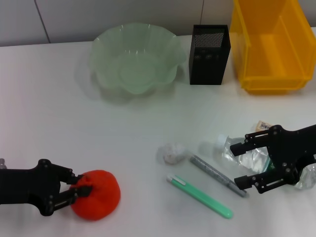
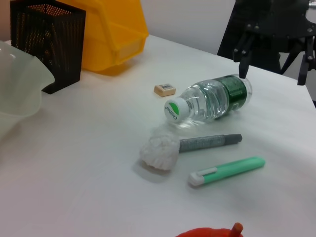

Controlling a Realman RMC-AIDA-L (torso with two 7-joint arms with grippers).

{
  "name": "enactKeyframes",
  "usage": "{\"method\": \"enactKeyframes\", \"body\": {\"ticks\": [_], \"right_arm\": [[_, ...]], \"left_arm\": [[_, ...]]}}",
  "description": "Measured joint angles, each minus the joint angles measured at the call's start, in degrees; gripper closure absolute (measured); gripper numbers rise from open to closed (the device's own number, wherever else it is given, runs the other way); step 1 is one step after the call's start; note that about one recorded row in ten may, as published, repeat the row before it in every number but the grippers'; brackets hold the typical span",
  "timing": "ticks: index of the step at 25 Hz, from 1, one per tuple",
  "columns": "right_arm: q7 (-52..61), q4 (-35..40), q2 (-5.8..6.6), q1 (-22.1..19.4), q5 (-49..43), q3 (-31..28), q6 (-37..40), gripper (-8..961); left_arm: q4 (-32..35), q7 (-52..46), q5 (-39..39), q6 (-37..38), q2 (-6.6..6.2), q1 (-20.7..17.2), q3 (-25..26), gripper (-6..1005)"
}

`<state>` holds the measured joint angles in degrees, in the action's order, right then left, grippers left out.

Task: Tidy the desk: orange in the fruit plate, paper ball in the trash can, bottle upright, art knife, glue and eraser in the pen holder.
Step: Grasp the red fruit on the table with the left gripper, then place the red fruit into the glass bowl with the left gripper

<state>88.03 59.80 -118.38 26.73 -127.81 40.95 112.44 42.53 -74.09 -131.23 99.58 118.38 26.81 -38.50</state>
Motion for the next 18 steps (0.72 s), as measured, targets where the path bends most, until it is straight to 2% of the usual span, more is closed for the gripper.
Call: {"method": "enactKeyframes", "body": {"ticks": [7,13,18], "right_arm": [[-0.18,-0.18,-0.01,-0.09,0.0,0.0,-0.05,196],[-0.18,-0.22,-0.19,-0.19,0.03,-0.29,0.39,197],[-0.24,-0.76,-0.51,-0.19,0.17,-0.15,0.34,199]], "left_arm": [[0.27,-0.9,2.72,1.32,-0.23,-0.15,0.27,824],[2.49,-3.51,9.31,4.42,-0.54,-0.25,3.77,857],[3.1,-5.67,18.39,0.94,-0.01,0.52,5.48,884]]}}
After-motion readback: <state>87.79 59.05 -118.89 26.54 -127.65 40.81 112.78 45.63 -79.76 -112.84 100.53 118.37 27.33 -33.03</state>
